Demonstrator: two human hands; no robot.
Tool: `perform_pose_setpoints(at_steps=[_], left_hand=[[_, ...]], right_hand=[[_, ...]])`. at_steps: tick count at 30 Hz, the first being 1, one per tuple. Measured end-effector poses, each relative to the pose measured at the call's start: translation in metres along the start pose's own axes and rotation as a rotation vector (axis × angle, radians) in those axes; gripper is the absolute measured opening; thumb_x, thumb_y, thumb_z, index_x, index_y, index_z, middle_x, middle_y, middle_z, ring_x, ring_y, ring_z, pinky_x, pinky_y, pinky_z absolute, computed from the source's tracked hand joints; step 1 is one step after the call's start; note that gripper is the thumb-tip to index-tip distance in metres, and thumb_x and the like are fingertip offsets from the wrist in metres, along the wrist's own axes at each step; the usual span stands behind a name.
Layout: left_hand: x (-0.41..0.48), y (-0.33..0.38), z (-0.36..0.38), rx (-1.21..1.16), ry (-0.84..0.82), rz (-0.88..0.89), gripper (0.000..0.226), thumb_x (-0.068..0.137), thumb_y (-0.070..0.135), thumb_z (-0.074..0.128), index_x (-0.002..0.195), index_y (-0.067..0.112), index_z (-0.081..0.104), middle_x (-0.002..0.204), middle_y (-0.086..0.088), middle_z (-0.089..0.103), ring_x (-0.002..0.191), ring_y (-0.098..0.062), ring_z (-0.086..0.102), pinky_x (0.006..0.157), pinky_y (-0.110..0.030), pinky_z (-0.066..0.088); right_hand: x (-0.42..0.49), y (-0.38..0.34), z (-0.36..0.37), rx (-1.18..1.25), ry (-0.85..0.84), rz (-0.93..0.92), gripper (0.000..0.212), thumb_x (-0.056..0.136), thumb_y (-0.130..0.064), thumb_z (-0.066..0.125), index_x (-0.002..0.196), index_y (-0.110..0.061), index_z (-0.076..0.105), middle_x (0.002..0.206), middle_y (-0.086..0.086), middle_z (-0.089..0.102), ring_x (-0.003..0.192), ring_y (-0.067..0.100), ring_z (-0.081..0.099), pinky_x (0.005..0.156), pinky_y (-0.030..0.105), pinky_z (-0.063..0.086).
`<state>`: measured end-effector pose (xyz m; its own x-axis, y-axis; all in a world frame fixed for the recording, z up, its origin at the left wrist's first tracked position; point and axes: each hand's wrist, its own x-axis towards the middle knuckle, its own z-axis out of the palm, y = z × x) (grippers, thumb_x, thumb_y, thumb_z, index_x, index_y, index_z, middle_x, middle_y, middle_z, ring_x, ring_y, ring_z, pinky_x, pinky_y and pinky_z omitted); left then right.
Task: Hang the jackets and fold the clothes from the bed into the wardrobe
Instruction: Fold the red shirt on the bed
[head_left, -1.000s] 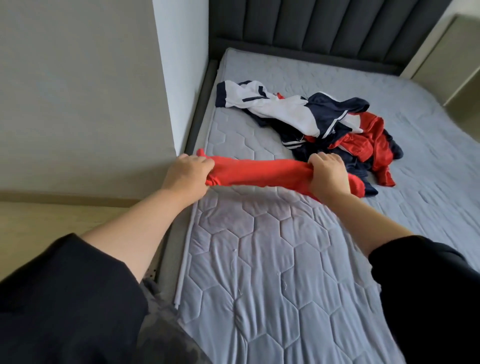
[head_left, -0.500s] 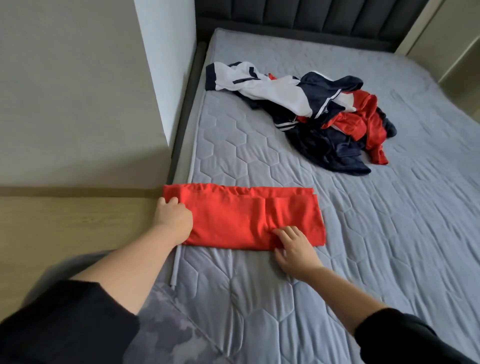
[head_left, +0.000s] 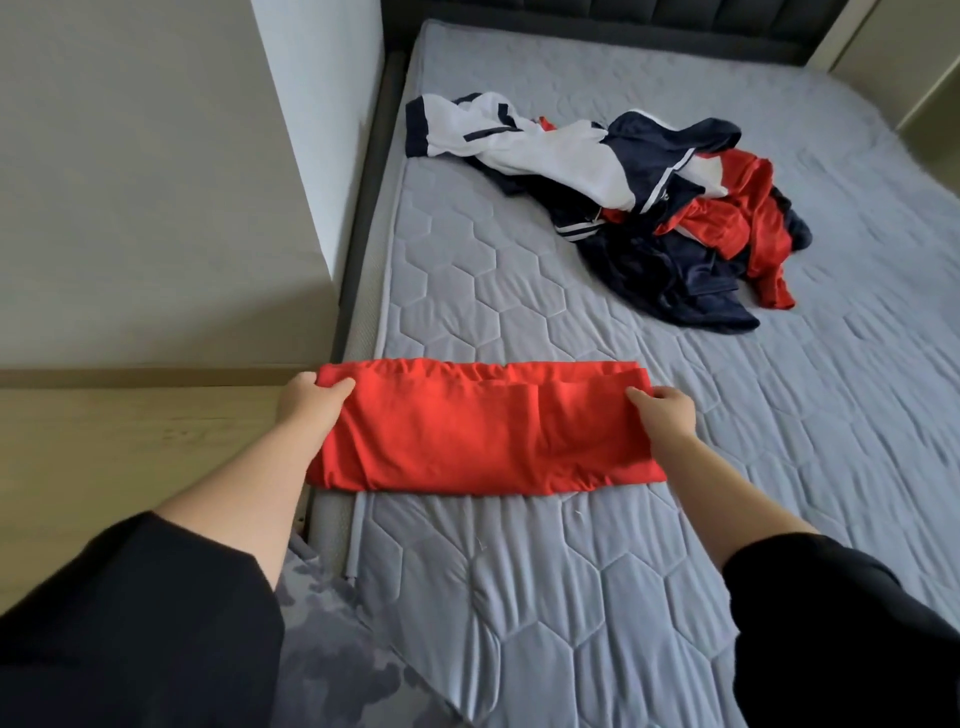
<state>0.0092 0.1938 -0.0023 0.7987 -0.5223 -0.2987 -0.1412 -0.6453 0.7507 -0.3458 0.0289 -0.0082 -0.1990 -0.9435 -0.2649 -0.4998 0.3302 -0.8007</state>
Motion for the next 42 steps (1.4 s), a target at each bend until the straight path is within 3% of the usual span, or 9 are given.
perform_pose_setpoints(at_steps=[2,4,10,13,17,23,27,32,42], left_hand=[[0.008,-0.004,-0.004,-0.12,0.007,-0.014,0.023,0.084,0.021,0.07,0.092,0.0,0.068,0.089,-0.02,0.064,0.089,-0.028,0.062,0.075,-0.034,0.044],[0.015,-0.005,-0.008,-0.165,0.052,-0.046,0.019,0.084,0.02,0.07,0.084,0.001,0.067,0.082,-0.017,0.06,0.08,-0.023,0.056,0.07,-0.033,0.041],[0.022,-0.006,-0.009,-0.107,0.238,-0.076,0.027,0.093,0.023,0.057,0.093,-0.003,0.06,0.101,-0.028,0.063,0.094,-0.04,0.06,0.081,-0.041,0.046],[0.023,-0.006,-0.007,-0.074,0.29,-0.039,0.029,0.096,0.023,0.052,0.092,-0.005,0.055,0.103,-0.03,0.061,0.097,-0.043,0.058,0.083,-0.043,0.044],[0.019,0.001,-0.004,-0.033,0.379,0.128,0.026,0.099,0.023,0.046,0.082,0.004,0.042,0.093,-0.029,0.059,0.088,-0.043,0.055,0.069,-0.038,0.033],[0.025,-0.009,0.001,0.156,0.132,0.017,0.036,0.099,0.021,0.046,0.119,-0.008,0.052,0.125,-0.03,0.053,0.116,-0.043,0.05,0.093,-0.042,0.038],[0.023,-0.011,0.005,0.167,0.238,0.036,0.033,0.1,0.026,0.043,0.107,-0.004,0.054,0.112,-0.029,0.059,0.106,-0.045,0.054,0.083,-0.044,0.041],[0.023,0.006,0.004,0.038,0.49,0.16,0.032,0.102,0.026,0.038,0.092,-0.002,0.05,0.092,-0.03,0.062,0.088,-0.045,0.058,0.072,-0.045,0.042],[0.042,-0.013,0.013,0.167,0.253,-0.007,0.033,0.101,0.026,0.039,0.102,-0.003,0.054,0.11,-0.028,0.06,0.104,-0.044,0.055,0.083,-0.043,0.042]], right_hand=[[0.006,0.001,0.001,0.044,0.007,-0.03,0.015,0.085,-0.02,0.066,0.089,-0.005,0.066,0.069,-0.001,0.058,0.064,0.014,0.049,0.061,0.027,0.037],[0.009,-0.003,0.002,0.099,0.044,-0.038,0.011,0.088,-0.02,0.061,0.085,-0.01,0.062,0.066,-0.003,0.051,0.067,0.016,0.048,0.056,0.027,0.036],[0.023,-0.007,0.002,0.169,0.191,0.0,0.027,0.093,-0.018,0.053,0.068,-0.018,0.044,0.065,-0.004,0.044,0.077,0.019,0.047,0.068,0.028,0.033],[0.026,-0.007,-0.001,0.16,0.244,0.002,0.012,0.095,-0.02,0.052,0.088,-0.01,0.054,0.071,-0.003,0.049,0.078,0.019,0.05,0.07,0.028,0.034],[0.027,-0.011,0.003,0.163,0.35,-0.057,0.01,0.096,-0.024,0.05,0.101,-0.015,0.053,0.089,-0.003,0.052,0.08,0.014,0.048,0.075,0.027,0.033],[0.036,0.001,0.01,-0.128,0.226,-0.023,0.023,0.093,-0.03,0.053,0.09,-0.007,0.058,0.082,0.006,0.057,0.081,0.025,0.054,0.071,0.029,0.034],[0.035,0.01,0.016,-0.176,0.228,0.009,0.026,0.095,-0.033,0.05,0.097,-0.008,0.055,0.088,0.007,0.055,0.081,0.023,0.048,0.075,0.031,0.035],[0.033,-0.01,0.018,0.106,0.46,-0.03,0.017,0.097,-0.035,0.045,0.093,-0.018,0.045,0.091,0.001,0.051,0.081,0.018,0.046,0.074,0.032,0.033],[0.045,-0.003,0.025,-0.171,0.298,-0.002,0.024,0.098,-0.033,0.045,0.101,-0.01,0.05,0.11,0.016,0.061,0.099,0.032,0.056,0.077,0.033,0.033]])
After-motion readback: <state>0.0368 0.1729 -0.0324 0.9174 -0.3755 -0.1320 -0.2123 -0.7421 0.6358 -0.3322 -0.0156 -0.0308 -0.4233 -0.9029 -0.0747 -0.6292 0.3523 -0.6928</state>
